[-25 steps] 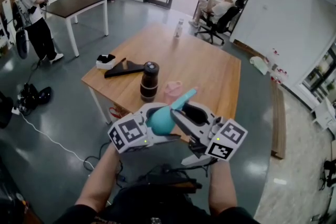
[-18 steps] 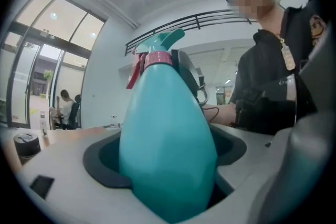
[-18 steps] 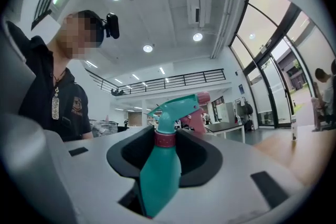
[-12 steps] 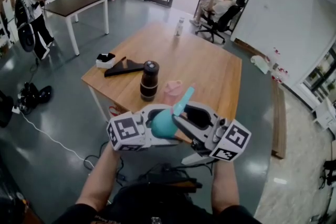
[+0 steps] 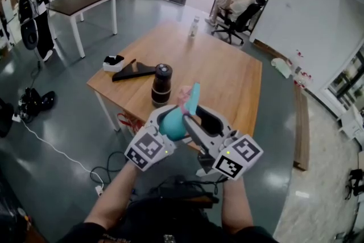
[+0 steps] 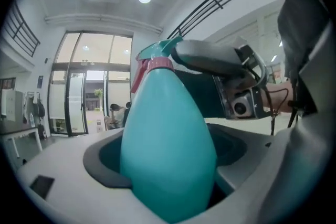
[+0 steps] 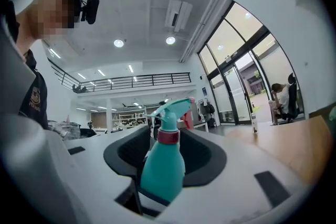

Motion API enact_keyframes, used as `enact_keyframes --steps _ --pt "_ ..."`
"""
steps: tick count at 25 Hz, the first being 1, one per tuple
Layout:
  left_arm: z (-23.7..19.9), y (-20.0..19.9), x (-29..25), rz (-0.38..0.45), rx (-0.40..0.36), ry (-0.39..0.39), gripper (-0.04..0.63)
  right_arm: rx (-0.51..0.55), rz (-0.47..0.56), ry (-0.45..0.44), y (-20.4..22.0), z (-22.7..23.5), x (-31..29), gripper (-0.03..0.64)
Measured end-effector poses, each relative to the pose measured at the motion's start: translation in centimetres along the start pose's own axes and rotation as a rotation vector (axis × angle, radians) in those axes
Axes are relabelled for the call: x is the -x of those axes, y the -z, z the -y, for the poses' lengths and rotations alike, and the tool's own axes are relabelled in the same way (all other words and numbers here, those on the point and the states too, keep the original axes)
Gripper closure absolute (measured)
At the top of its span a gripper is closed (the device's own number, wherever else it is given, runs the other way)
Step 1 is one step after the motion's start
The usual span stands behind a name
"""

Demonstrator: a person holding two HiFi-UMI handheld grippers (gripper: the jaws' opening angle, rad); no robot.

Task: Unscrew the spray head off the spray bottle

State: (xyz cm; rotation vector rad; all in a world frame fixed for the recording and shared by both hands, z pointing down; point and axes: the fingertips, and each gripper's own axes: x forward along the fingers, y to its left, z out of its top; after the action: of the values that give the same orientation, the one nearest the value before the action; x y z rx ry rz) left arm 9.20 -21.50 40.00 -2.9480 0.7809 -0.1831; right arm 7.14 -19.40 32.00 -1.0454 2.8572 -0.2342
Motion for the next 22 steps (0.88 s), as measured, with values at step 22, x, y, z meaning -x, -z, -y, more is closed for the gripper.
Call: enact_keyframes --steps 22 --pt "5.0 -0.9 2.2 0.026 0.047 0.481 0.161 0.056 0.015 -0.28 -0.2 -2.6 1.2 0.48"
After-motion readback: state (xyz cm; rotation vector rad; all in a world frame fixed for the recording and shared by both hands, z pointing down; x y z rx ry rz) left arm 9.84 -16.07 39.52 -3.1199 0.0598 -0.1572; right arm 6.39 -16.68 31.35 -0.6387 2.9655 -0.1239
